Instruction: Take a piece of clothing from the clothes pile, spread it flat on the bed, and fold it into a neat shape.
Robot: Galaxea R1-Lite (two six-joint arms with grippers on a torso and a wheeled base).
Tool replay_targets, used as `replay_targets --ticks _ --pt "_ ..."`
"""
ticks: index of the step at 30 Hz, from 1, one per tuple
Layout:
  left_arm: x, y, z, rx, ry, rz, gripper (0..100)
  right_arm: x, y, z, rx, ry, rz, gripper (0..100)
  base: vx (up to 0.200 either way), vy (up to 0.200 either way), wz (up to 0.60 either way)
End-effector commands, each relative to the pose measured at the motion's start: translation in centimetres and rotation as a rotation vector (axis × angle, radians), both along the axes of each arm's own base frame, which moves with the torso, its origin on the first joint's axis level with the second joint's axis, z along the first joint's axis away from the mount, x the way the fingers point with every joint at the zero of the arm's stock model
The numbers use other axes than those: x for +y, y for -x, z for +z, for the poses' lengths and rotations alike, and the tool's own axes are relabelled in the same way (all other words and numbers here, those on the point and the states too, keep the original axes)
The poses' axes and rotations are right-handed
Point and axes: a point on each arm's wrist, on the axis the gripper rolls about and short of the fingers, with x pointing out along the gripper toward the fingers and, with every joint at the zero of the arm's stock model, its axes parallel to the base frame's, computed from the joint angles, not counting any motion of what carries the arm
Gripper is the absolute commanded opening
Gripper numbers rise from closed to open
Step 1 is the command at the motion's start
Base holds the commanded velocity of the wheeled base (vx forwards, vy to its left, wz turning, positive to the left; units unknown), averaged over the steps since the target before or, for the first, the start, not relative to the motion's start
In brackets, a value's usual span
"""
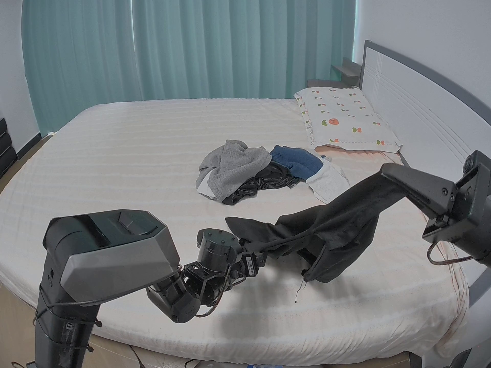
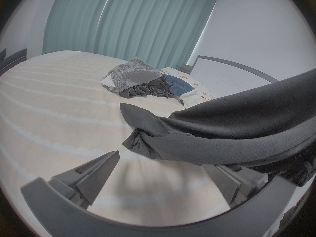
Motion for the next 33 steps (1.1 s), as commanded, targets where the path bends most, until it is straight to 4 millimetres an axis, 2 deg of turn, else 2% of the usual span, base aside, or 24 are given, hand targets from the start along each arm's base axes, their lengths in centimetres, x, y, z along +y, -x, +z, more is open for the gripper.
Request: replay_targets --ticks 1,7,8,18,21,25,26,28,29,30,33 --pt "-0.4 -0.4 -0.6 0.006 0.015 0.006 100 -0.7 -0.5 0.2 0.022 -0.027 -0.009 0 0.000 0.000 0.00" --pt "-1.0 -1.1 -1.2 -0.001 0.033 0.009 100 -0.6 -1.8 -0.3 0.078 -0.034 -0.016 0 0.000 0.000 0.00" --pt "-1.1 -1.1 -1.2 0.003 0.035 0.009 0 -0.6 -1.9 -0.5 0.085 -0.030 -0.017 0 0.000 0.000 0.00" --pt "-0.8 -1.0 -1.1 0.053 0.121 0.053 0 -0.4 -2.5 -0.9 0.105 -0.015 -0.027 0 0.000 0.000 0.00" --pt "-0.4 -0.5 1.0 0.057 0.198 0.082 0 -0.4 -2.8 -1.1 0.110 -0.010 -0.038 0 0.000 0.000 0.00" --pt "0.5 1.6 4.4 0.050 0.242 0.069 0 -0.6 -3.1 -1.2 0.116 -0.007 -0.058 0 0.000 0.000 0.00" --pt "0.5 1.6 4.4 0.050 0.242 0.069 0 -0.6 -3.1 -1.2 0.116 -0.007 -0.058 0 0.000 0.000 0.00" --pt "1.3 2.5 7.5 0.011 0.280 0.065 0 -0.7 -3.2 -1.2 0.116 -0.006 -0.065 0 0.000 0.000 0.00" --pt "1.3 2.5 7.5 0.011 0.280 0.065 0 -0.7 -3.2 -1.2 0.116 -0.006 -0.065 0 0.000 0.000 0.00" --pt "1.8 2.9 9.4 -0.002 0.316 0.074 0 -0.7 -3.2 -1.2 0.113 -0.005 -0.068 0 0.000 0.000 0.00" --pt "2.5 3.8 12.0 0.012 0.364 0.087 0 -0.8 -3.3 -1.3 0.115 -0.003 -0.075 0 0.000 0.000 0.00"
